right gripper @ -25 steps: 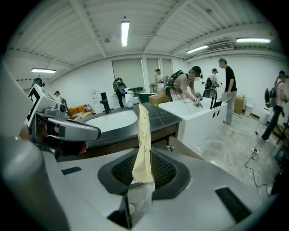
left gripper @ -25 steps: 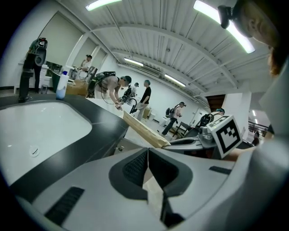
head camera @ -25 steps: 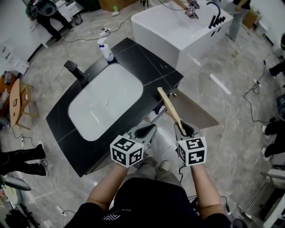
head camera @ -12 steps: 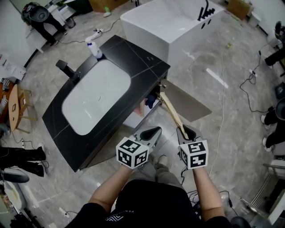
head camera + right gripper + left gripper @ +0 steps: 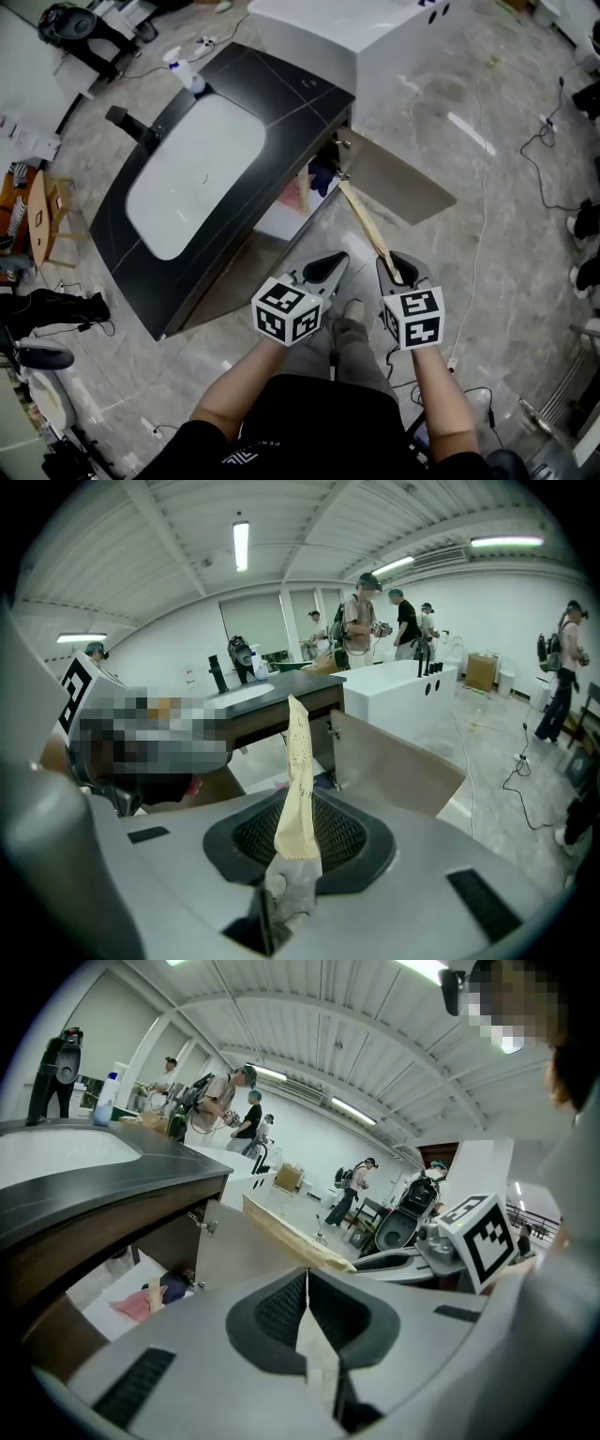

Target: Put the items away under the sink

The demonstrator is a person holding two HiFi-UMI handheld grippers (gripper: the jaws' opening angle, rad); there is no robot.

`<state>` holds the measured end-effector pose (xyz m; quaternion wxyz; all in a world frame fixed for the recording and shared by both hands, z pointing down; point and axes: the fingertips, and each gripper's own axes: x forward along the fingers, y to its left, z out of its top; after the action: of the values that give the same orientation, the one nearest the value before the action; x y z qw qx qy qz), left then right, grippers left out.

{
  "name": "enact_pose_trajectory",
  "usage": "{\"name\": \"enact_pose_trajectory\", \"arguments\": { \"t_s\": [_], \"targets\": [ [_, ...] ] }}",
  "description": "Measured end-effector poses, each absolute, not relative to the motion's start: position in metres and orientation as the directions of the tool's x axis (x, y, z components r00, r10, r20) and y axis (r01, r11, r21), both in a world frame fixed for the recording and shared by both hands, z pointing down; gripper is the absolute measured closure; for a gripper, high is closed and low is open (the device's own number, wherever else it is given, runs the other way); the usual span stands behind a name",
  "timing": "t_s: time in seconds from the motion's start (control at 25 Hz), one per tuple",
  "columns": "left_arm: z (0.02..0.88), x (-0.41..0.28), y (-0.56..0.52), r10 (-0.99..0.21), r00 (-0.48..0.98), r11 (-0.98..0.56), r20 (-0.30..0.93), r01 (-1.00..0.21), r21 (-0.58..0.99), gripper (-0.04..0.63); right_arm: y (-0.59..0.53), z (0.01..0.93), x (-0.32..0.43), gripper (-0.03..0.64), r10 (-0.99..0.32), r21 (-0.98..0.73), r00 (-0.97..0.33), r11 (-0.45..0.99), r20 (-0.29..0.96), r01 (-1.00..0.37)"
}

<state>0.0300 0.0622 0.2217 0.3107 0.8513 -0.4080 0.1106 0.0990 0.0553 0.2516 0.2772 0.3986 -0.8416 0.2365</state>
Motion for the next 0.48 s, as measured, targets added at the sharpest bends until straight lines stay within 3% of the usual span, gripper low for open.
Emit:
{"name": "enact_pose_trajectory", "arguments": {
  "t_s": [0.48],
  "targets": [
    [0.291, 0.038, 0.08, -0.591, 0.652, -0.496, 0.474, -0.758, 0.424, 0.581, 0.087, 0.327, 0.098, 0.537, -0.52, -0.205, -0.504, 0.527, 0.689, -0.825]
  ]
}}
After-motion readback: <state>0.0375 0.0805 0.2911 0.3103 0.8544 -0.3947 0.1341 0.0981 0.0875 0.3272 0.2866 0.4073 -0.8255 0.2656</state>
